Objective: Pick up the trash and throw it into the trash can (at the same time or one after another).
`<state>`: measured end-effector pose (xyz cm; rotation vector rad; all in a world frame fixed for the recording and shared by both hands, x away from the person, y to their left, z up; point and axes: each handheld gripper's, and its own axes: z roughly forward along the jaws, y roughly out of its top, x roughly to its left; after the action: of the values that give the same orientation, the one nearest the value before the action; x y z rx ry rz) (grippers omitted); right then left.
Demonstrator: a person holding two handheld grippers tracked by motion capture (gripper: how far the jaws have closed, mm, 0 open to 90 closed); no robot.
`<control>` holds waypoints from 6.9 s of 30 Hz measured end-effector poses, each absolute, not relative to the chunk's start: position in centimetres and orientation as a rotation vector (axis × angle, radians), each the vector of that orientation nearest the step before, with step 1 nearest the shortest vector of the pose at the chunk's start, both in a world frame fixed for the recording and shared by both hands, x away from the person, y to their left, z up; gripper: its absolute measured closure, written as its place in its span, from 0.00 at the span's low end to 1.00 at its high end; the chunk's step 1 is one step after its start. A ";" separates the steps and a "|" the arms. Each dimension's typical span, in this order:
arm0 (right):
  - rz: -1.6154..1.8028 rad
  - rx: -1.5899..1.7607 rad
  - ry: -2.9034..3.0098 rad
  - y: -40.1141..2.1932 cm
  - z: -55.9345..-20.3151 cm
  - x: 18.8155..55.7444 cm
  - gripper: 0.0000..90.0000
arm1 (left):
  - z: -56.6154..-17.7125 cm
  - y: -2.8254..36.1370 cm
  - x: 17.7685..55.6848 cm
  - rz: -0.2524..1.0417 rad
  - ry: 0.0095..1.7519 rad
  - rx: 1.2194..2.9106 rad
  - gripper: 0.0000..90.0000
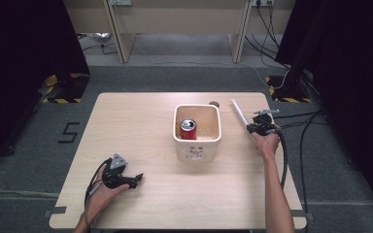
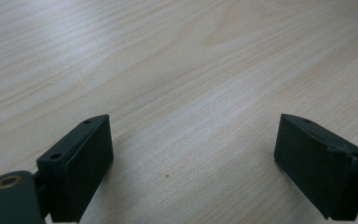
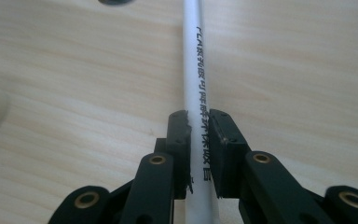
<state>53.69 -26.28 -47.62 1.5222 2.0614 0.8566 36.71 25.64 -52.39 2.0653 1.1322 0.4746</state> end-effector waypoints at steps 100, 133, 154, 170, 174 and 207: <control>1.182 1.153 2.433 -9.0 -37.4 52.6 0.86 | -52.4 25.6 36.7 0.473 1.131 2.065 0.12; 1.233 1.213 2.208 -14.2 -34.8 49.6 0.34 | -52.4 25.6 36.7 0.473 1.132 2.067 0.12; 1.197 1.253 2.113 -18.5 -35.4 47.6 0.31 | -52.4 25.6 36.7 0.473 1.133 2.066 0.12; 1.198 1.275 2.088 -20.6 -36.8 46.4 0.32 | -52.4 25.6 36.7 0.475 1.132 2.065 0.12; 1.205 1.282 2.084 -21.0 -37.2 46.0 0.31 | -52.4 25.6 36.7 0.475 1.132 2.065 0.12; 1.145 1.231 2.061 -22.1 -39.0 43.4 0.27 | -52.4 25.7 36.7 0.475 1.130 2.071 0.12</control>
<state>43.41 -22.06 -39.02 1.2308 2.0607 1.1453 36.71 25.67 -52.37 2.0712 1.1297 0.4752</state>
